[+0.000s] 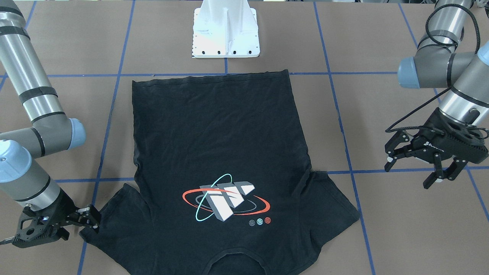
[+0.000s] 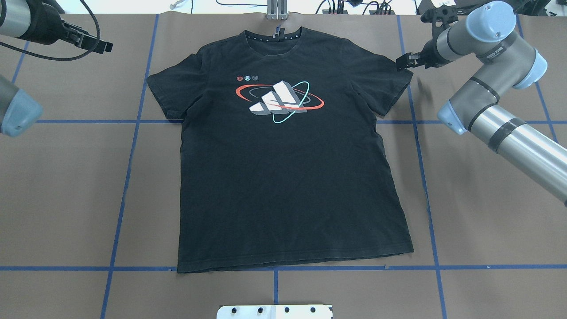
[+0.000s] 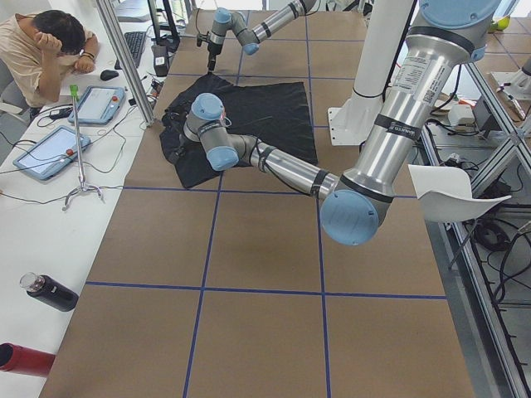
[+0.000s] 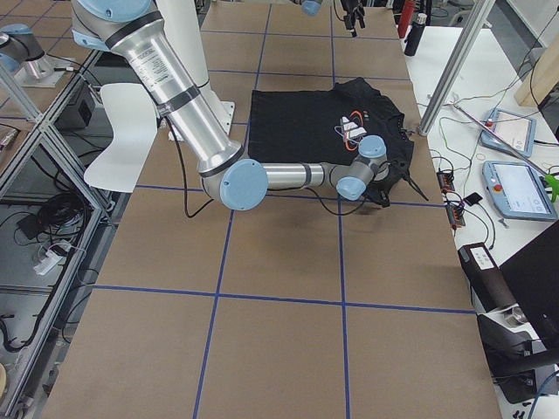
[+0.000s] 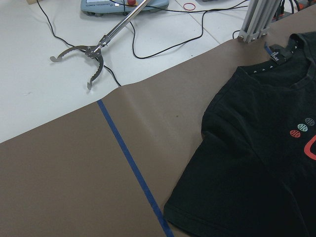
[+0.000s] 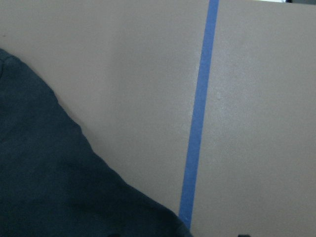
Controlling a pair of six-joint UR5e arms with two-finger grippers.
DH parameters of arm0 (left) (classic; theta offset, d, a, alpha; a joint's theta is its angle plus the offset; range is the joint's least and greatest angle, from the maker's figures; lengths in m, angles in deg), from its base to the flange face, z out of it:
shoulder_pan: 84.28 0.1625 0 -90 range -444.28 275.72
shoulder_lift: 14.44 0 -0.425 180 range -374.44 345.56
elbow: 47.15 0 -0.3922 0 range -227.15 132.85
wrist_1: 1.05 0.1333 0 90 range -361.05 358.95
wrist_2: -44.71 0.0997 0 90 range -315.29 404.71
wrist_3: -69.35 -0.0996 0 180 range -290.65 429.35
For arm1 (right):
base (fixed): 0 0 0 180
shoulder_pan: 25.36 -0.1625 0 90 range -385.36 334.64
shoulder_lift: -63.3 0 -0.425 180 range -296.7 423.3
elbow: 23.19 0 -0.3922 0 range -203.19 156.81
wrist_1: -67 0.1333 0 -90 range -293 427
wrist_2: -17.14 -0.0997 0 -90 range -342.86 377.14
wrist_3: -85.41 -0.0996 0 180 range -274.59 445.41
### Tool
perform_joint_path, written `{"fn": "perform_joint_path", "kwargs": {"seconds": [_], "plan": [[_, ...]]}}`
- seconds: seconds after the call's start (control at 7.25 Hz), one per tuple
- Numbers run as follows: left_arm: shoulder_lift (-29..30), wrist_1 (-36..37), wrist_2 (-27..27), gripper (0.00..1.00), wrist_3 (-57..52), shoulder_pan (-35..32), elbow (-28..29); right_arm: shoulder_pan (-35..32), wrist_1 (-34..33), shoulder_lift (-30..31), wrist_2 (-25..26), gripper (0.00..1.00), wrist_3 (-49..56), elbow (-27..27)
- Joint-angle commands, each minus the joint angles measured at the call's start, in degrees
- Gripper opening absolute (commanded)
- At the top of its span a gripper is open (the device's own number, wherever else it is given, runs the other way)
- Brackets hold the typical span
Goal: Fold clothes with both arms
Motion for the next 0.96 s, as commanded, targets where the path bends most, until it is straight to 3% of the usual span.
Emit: {"fn": "perform_joint_path", "kwargs": {"seconds": [0.0, 0.14, 0.28, 0.55, 0.83], "plan": [[0.0, 0.0, 0.03, 1.0, -0.03, 0.0, -0.04, 0.65, 0.29, -0.95, 1.55, 0.73, 0.08, -2.2], [0.0, 0.0, 0.03, 1.0, -0.03, 0.0, -0.05, 0.66, 0.29, -1.04, 1.56, 0.43, 0.08, -2.21], [0.0, 0.0, 0.38, 1.0, -0.03, 0.0, -0.13, 0.57, 0.38, -1.13, 1.47, 0.02, -0.01, -2.03], [0.0, 0.0, 0.38, 1.0, 0.06, 0.0, -0.05, 0.39, 2.04, 0.18, 1.03, 0.0, -0.1, -0.9], [-0.08, 0.0, 0.38, 1.0, 0.15, 0.0, -0.13, 0.39, 2.14, 3.44, 1.12, 0.0, -0.53, 4.62]]}}
